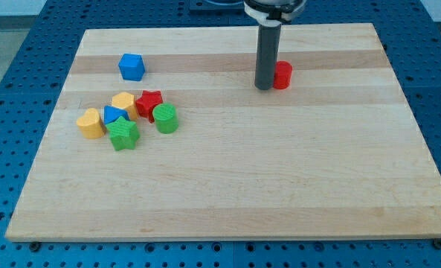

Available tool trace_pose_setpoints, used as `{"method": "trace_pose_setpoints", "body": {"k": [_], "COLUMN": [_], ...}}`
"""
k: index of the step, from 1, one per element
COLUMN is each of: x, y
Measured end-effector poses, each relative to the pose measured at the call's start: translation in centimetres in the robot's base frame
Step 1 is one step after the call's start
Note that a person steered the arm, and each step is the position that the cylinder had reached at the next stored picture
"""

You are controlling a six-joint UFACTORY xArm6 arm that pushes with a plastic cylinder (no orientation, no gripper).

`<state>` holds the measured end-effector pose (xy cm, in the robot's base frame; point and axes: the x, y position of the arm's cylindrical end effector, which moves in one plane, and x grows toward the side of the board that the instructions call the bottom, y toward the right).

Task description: Move blue cube towards the red circle

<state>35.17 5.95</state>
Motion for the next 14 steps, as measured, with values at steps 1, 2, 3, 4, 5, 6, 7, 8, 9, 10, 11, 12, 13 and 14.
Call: {"method": "trace_pose_setpoints", "body": {"k": [1,2,3,4,5,6,7,8,9,10,11,12,13,14], "x": [-0.9,-1.0,-1.1,-2.9,-5.9,-8.3,-8.9,-8.9,-8.9,-8.1,-6.1,-4.5,-3.8,-3.8], "y": [-0.5,-1.2,-3.5,-6.1,-8.5,-12.0,-17.1,-21.8,-25.6,-27.3,-27.4,-27.3,-26.2,-22.8]}}
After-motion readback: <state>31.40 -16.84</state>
